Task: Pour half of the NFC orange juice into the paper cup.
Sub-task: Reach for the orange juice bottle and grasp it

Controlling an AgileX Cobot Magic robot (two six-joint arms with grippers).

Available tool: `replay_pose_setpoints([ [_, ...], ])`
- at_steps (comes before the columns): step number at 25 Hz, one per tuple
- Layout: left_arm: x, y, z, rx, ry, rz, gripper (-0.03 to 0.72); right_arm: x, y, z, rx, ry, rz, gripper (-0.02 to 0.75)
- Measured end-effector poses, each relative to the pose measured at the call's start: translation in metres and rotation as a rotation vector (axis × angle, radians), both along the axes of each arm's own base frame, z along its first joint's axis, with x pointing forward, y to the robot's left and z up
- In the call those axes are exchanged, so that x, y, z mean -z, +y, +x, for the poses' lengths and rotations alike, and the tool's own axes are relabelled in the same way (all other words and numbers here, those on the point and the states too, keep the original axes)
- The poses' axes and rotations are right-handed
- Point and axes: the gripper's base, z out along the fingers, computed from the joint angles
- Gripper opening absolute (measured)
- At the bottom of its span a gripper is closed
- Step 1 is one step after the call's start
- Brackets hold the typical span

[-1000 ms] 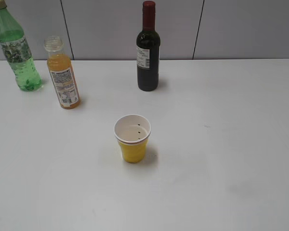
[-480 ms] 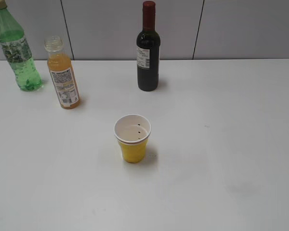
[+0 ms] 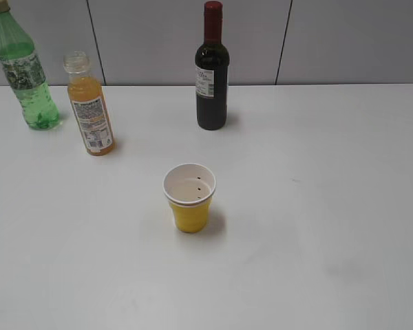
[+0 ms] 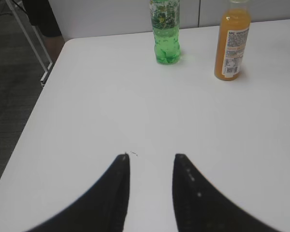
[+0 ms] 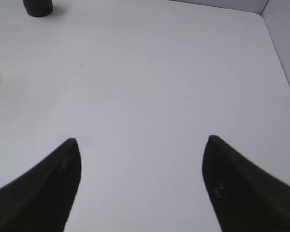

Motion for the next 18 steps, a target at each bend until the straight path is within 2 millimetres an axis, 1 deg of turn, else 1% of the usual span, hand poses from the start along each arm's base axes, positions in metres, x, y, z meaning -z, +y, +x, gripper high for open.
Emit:
replay_pose_setpoints([
  [18, 0.0000, 0.0000, 0.0000, 0.000, 0.000, 0.000, 0.238, -0.0004, 0.0011, 0.0000, -0.007, -0.003, 0.014, 0.587],
])
